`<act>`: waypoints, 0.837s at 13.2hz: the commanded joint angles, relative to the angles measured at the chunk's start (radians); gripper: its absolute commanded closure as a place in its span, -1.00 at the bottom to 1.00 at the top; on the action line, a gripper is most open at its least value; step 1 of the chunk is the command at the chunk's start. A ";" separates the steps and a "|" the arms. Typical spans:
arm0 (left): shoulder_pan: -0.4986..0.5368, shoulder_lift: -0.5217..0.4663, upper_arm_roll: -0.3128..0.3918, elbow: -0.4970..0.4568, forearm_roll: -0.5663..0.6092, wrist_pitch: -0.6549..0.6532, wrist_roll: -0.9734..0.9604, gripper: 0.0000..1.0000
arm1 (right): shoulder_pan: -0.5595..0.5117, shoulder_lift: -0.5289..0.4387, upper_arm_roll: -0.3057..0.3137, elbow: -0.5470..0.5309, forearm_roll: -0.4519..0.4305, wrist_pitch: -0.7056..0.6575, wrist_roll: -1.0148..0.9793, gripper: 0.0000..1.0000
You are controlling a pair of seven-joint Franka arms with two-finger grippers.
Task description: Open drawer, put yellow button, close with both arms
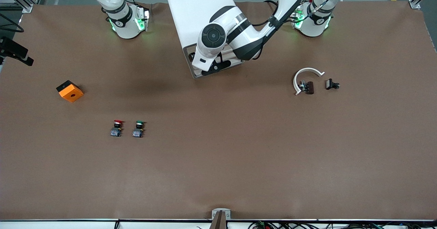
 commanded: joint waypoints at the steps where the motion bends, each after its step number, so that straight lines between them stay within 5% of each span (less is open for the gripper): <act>1: 0.003 0.009 -0.026 0.006 -0.071 0.007 -0.027 -1.00 | 0.016 -0.025 -0.014 -0.031 -0.004 0.013 -0.014 -1.00; 6: 0.023 0.009 -0.013 0.030 -0.068 0.004 -0.024 -1.00 | 0.013 -0.022 -0.014 -0.036 -0.030 0.015 -0.001 -1.00; 11: 0.230 -0.037 -0.005 0.096 0.041 -0.016 -0.017 -1.00 | 0.013 -0.022 -0.014 -0.042 -0.042 0.024 0.001 -1.00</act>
